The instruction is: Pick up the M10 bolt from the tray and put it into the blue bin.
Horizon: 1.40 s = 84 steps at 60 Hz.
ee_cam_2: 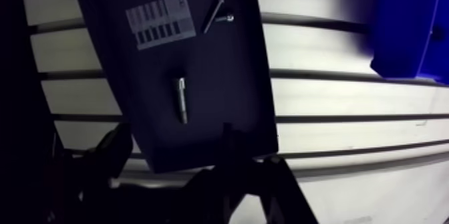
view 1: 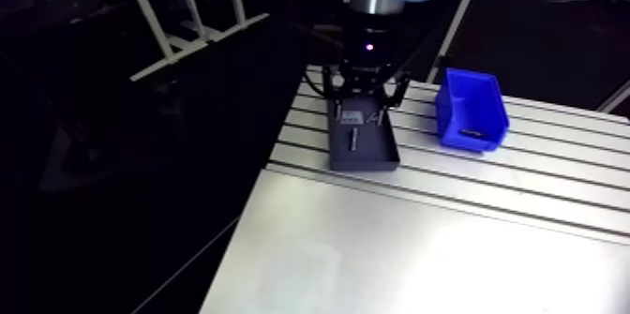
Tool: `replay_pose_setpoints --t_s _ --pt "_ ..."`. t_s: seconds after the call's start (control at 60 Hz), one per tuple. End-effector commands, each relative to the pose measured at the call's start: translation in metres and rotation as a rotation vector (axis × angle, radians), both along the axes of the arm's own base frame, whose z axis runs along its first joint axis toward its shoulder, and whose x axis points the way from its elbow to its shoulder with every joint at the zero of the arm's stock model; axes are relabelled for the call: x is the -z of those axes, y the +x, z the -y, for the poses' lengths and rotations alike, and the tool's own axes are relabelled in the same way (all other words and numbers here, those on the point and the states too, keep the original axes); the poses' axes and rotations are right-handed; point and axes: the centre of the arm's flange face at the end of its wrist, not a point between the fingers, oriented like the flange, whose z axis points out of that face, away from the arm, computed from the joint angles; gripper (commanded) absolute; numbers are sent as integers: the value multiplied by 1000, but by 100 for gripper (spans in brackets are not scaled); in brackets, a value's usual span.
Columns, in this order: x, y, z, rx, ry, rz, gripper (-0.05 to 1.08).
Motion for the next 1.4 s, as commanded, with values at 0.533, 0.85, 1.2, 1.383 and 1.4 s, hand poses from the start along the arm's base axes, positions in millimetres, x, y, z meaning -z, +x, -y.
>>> replay_pose_setpoints --t_s 0.533,0.85,1.2,1.383,1.4 --pt "23 4 0 -12 2 14 51" --pt "31 4 -1 -14 2 23 53" --pt "35 2 -2 -17 0 20 54" --pt "37 1 -2 -16 0 20 57" --pt "38 1 -2 -16 0 21 57"
